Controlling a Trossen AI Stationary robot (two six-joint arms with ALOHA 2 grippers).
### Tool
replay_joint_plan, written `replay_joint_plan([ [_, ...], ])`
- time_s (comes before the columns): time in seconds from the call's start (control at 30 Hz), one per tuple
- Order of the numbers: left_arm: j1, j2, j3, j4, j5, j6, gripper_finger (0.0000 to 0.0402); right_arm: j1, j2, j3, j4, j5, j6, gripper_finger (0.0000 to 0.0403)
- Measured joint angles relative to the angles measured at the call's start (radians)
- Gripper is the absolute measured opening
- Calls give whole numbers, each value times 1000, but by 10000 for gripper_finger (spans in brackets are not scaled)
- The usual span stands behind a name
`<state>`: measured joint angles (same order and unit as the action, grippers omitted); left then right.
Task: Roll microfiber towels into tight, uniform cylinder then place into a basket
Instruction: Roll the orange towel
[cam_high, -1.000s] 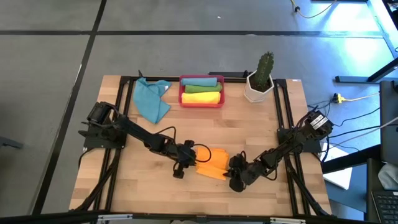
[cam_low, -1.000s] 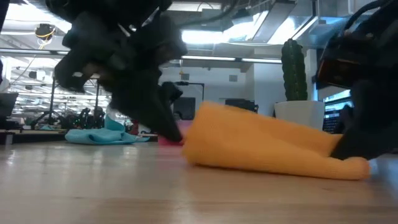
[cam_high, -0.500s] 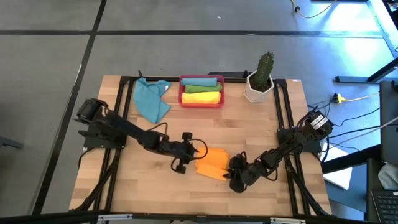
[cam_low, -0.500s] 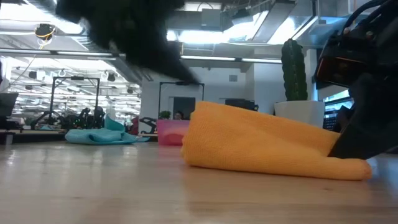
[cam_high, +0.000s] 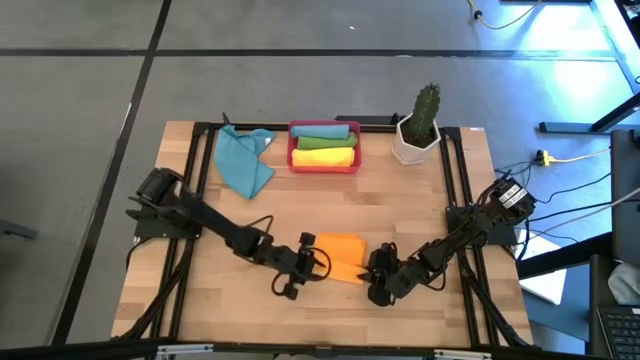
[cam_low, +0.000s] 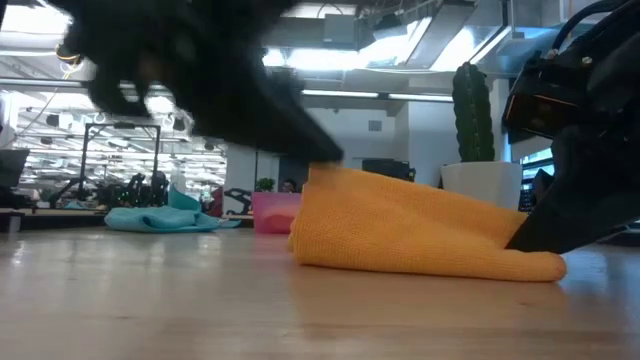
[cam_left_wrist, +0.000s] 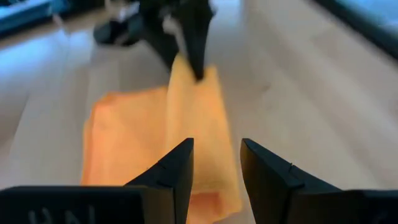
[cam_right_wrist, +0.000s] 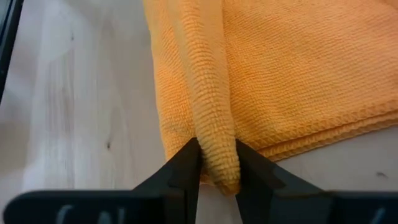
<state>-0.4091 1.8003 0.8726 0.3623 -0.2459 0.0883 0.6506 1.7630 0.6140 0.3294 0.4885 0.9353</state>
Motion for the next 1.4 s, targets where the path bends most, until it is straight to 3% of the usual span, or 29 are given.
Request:
replay_joint_plan([
  [0.2, 65, 84, 0, 5, -3, -23, 122, 0, 0, 0, 0, 5, -37, 99],
  [0.47, 82, 96, 0, -19, 45, -39, 122, 0, -7, 33, -25, 12, -150, 185],
  [0.67, 74, 96, 0, -46, 46, -47, 122, -1, -55, 116, -203, 37, -206, 233],
  [0.9, 74, 96, 0, -49, 46, -47, 122, 2, -83, 263, -493, 137, -271, 237],
  [1.13, 40, -31, 0, -76, -88, 20, 122, 17, -83, 342, -506, 150, -440, 237],
  [1.4, -37, -53, 0, -104, -103, 135, 135, 42, -46, 352, -488, 149, -448, 237],
])
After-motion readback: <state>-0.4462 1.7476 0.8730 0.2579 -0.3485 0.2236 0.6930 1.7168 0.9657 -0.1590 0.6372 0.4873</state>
